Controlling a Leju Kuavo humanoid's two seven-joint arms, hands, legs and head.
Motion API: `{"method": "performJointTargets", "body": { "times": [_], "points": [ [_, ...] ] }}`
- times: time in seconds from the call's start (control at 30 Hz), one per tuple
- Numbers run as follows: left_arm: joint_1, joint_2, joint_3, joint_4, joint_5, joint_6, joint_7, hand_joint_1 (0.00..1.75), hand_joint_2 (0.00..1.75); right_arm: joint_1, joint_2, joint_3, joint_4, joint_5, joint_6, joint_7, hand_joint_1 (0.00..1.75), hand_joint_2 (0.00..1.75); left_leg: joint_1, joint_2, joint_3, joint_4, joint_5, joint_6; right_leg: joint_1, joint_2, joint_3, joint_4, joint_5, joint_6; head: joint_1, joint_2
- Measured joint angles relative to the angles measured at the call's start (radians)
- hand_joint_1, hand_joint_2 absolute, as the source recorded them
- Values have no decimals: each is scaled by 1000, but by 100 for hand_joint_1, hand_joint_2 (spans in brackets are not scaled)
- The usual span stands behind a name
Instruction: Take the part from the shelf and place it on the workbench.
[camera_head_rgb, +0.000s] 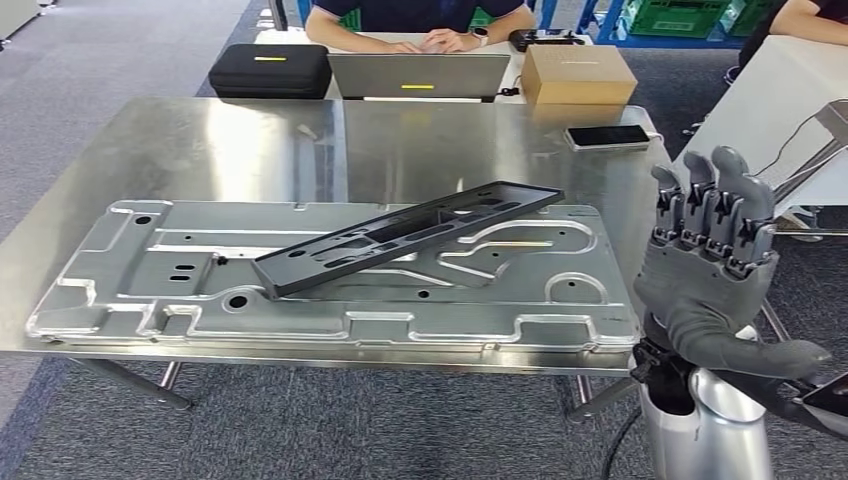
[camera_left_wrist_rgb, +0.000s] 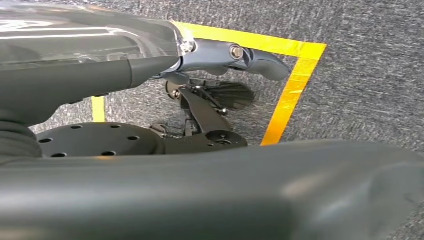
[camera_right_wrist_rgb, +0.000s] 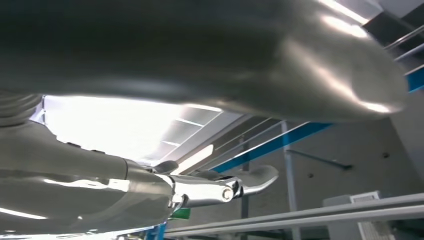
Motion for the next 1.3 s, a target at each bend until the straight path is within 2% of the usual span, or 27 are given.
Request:
{"method": "performJointTargets", "body": {
  "times": [0.07,0.1,0.23,0.27,0.33,0.4,0.43,0.47,0.5,0.53,0.6,0.63,0.67,0.73,0.77,0.8,0.87,0.9,0.93,0.97,1.0,1.07,1.13,1.17,1.23,1.27,1.3],
  "points": [
    [0,0,0,0,0,-1,4,0,0,8,0,1,-3,-4,9,-9,0,0,1,-1,-6,10,-2,-7,0,0,69,-127,47,-1,0,0],
    [0,0,0,0,0,-1,6,0,0,14,0,3,-4,-7,13,-14,0,0,0,-2,-9,15,-2,-13,2,1,86,-163,57,-4,0,0],
    [4,2,1,0,0,7,21,0,0,35,2,7,-7,-19,29,-29,0,0,0,-4,-25,27,-2,-38,3,1,77,-183,63,-28,-1,0],
    [5,2,1,0,0,10,24,0,0,38,2,9,-7,-23,34,-31,0,0,2,-4,-32,42,-21,-44,1,-1,70,-184,68,-37,-1,0],
    [6,2,1,0,0,13,29,0,0,46,4,14,-7,-26,42,-36,0,0,6,-4,-62,129,-97,-56,0,-5,54,-185,80,-51,-2,0],
    [6,2,1,0,1,14,32,0,0,56,4,21,-7,-29,50,-40,0,0,10,-4,-93,248,-164,-64,3,-10,36,-184,93,-57,-2,0],
    [7,2,2,0,1,14,34,0,0,60,5,25,-7,-31,55,-42,0,0,11,-4,-93,277,-173,-65,4,-12,28,-184,99,-57,-2,0],
    [8,2,2,0,3,15,37,0,0,63,5,29,-7,-33,60,-43,0,0,12,-4,-76,267,-161,-64,5,-13,20,-183,105,-57,-2,0],
    [8,2,3,0,6,16,39,0,0,65,5,33,-7,-36,64,-43,0,0,11,-4,-41,221,-135,-60,7,-14,14,-183,111,-56,-2,0],
    [9,2,5,0,11,18,41,0,0,66,6,38,-7,-38,69,-44,0,0,10,-5,8,148,-105,-54,8,-14,9,-183,117,-54,-2,0],
    [10,3,11,0,22,24,46,0,0,66,7,50,-7,-42,80,-45,0,0,3,-6,90,11,-73,-40,10,-14,1,-184,130,-47,-2,0],
    [11,2,16,0,28,29,48,0,0,66,7,57,-7,-44,87,-46,0,0,-1,-7,110,-26,-69,-34,9,-14,-2,-184,137,-42,-2,0],
    [12,2,21,0,33,32,51,0,0,66,8,65,-7,-47,93,-46,0,0,-5,-8,113,-37,-70,-32,8,-15,-3,-185,144,-35,-1,0],
    [16,0,30,0,42,37,55,0,0,66,8,77,-6,-53,102,-46,0,0,-6,-5,104,-43,-53,-24,5,-13,-8,-187,150,-22,-2,0],
    [17,-1,34,0,47,39,56,0,0,66,8,80,-6,-56,105,-46,0,0,-4,-3,96,-46,-41,-18,6,-11,-14,-177,133,-19,-1,0],
    [18,-2,38,0,51,40,56,0,0,66,8,83,-5,-59,107,-46,0,0,-2,0,84,-49,-28,-11,6,-8,-24,-150,100,-16,-1,0],
    [18,-7,45,0,55,41,54,0,0,68,8,88,-2,-63,113,-46,0,0,0,4,55,-48,-6,-2,7,-6,-53,-43,3,-14,0,0],
    [19,-11,48,0,55,41,53,0,0,69,8,91,1,-64,115,-45,0,0,-1,5,40,-45,3,-1,7,-5,-64,19,-31,-12,0,0],
    [20,-14,50,0,55,40,52,0,0,72,8,95,3,-65,116,-45,0,0,-2,6,26,-41,11,-1,7,-5,-65,64,-44,-9,0,0],
    [20,-18,51,0,54,39,51,0,0,73,8,97,5,-64,117,-45,0,0,-2,7,11,-35,19,-2,7,-5,-52,78,-34,-7,0,0],
    [20,-20,53,0,54,39,48,0,0,75,8,100,6,-64,117,-45,0,0,-1,7,-3,-29,24,-4,7,-6,-21,54,-8,-6,0,0],
    [19,-25,55,0,53,36,42,0,0,75,8,103,6,-62,116,-45,0,0,-2,7,-29,-9,31,-9,7,-6,75,-76,35,-5,0,0],
    [18,-26,56,0,51,34,38,0,0,77,8,105,6,-58,115,-45,0,0,-5,6,-47,10,37,-18,9,-5,142,-186,37,-10,-1,0],
    [17,-27,56,0,49,34,37,0,0,79,8,106,6,-56,114,-45,0,0,-6,6,-54,16,42,-24,10,-5,152,-209,31,-13,-1,0],
    [17,-26,56,0,46,33,35,0,0,84,8,106,6,-52,110,-46,0,0,-6,5,-65,19,51,-36,8,-5,141,-215,35,-24,-1,0],
    [17,-26,56,0,44,33,33,0,0,87,8,106,6,-50,107,-47,0,0,-4,5,-72,27,37,-43,6,-7,131,-215,41,-34,-1,0],
    [17,-26,56,0,41,32,30,0,0,90,8,107,7,-46,104,-48,0,0,-3,4,-80,48,7,-50,4,-9,120,-216,50,-43,-2,0]
  ]
}}
